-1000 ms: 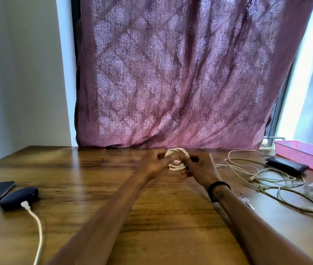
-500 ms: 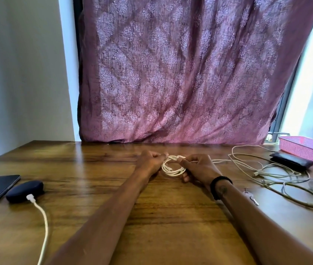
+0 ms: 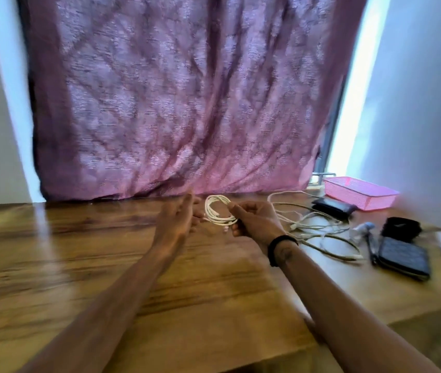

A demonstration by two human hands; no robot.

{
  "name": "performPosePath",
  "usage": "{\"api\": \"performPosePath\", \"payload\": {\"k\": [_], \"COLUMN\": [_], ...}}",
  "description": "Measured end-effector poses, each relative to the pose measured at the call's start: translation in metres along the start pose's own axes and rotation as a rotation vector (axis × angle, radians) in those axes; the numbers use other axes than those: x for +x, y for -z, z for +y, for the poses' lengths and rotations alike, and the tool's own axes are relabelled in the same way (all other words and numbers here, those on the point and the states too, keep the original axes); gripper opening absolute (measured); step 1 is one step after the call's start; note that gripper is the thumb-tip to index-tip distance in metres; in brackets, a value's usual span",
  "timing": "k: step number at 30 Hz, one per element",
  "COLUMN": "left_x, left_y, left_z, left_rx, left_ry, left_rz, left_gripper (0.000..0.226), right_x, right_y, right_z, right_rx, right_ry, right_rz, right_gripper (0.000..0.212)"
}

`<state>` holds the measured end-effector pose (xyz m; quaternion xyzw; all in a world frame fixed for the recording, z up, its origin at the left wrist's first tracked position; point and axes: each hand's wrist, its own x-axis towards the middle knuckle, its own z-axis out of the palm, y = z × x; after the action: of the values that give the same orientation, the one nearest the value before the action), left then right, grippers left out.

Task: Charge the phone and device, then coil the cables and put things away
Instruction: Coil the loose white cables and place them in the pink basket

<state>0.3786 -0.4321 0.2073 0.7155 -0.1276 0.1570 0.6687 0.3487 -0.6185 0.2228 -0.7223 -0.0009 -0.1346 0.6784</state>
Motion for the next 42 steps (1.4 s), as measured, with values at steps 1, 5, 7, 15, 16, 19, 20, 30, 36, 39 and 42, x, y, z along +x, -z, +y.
{"api": "performPosePath", "payload": {"k": [1,5,7,15,16,19,20,30,36,39,42], "left_x": [0.002,0.012,0.018,0.028,0.029,0.036,0.04,0.061,0.066,0.066,0.056], "left_y": [-0.011,-0.085,-0.132,-0.272,-0.281,-0.294,-0.296,-0.27,-0.233,-0.196,-0.137], "left_z": [-0.001,0.008,0.024,0.064,0.063,0.054,0.05,0.026,0.038,0.044,0.052], "left_rx": [-0.015,0.018,0.016,0.074,0.084,0.1,0.104,0.085,0.071,0.131,0.262], "left_ry": [-0.008,-0.069,-0.094,-0.173,-0.18,-0.17,-0.165,-0.144,-0.153,-0.139,-0.06], "left_rz": [0.006,-0.057,-0.103,-0.323,-0.344,-0.386,-0.385,-0.254,-0.179,-0.083,0.043], "left_gripper": [0.046,0.04,0.036,0.035,0.036,0.035,0.034,0.04,0.036,0.031,0.042], "right_x": [0.002,0.009,0.022,0.127,0.128,0.153,0.161,0.175,0.142,0.118,0.085], "right_y": [0.021,0.129,0.18,0.337,0.335,0.351,0.355,0.376,0.364,0.326,0.253], "right_z": [-0.006,-0.032,-0.035,0.014,0.01,0.02,0.023,0.028,-0.012,-0.033,-0.045], "right_rx": [-0.041,-0.173,-0.177,-0.357,-0.366,-0.391,-0.419,-0.456,-0.395,-0.372,-0.329], "right_ry": [0.017,0.034,0.004,-0.156,-0.18,-0.286,-0.314,-0.238,-0.013,0.09,0.141], "right_rz": [0.029,0.215,0.304,0.554,0.539,0.497,0.494,0.552,0.525,0.375,0.165], "right_gripper": [0.018,0.044,0.056,0.095,0.094,0.073,0.066,0.036,0.024,0.028,0.036]}}
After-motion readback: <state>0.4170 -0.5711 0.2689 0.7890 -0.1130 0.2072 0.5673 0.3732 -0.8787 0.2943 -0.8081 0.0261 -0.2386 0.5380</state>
